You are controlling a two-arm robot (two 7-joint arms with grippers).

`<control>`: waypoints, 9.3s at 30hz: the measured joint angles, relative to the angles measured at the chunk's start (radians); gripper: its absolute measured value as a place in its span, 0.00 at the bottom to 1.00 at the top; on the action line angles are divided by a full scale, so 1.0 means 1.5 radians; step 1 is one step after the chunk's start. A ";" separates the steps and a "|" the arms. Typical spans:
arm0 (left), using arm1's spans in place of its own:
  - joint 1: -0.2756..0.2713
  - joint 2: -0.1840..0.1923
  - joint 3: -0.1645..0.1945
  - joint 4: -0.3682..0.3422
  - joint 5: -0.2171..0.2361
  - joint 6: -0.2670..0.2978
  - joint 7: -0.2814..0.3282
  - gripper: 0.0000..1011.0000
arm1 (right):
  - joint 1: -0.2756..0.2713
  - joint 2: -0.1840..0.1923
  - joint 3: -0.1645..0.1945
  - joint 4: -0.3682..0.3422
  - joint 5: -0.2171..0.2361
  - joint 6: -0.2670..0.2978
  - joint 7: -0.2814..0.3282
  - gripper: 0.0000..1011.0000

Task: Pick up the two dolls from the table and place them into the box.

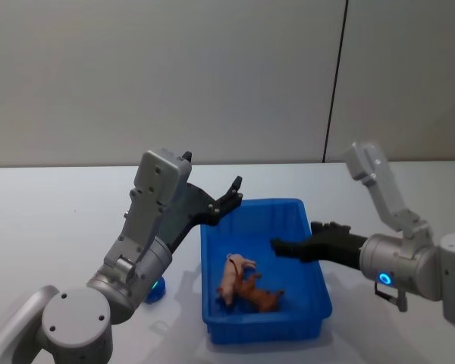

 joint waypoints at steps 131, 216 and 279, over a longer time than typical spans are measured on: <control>0.049 0.077 -0.063 0.059 -0.160 0.304 -0.062 0.99 | -0.081 0.051 0.066 -0.053 0.014 -0.183 -0.240 0.99; -0.030 0.041 -0.084 0.033 -0.141 0.185 -0.191 0.27 | -0.081 0.051 0.066 -0.053 0.014 -0.183 -0.240 0.99; -0.281 -0.121 0.006 0.376 -0.043 0.157 -0.671 0.13 | -0.081 0.051 0.066 -0.053 0.014 -0.183 -0.240 0.99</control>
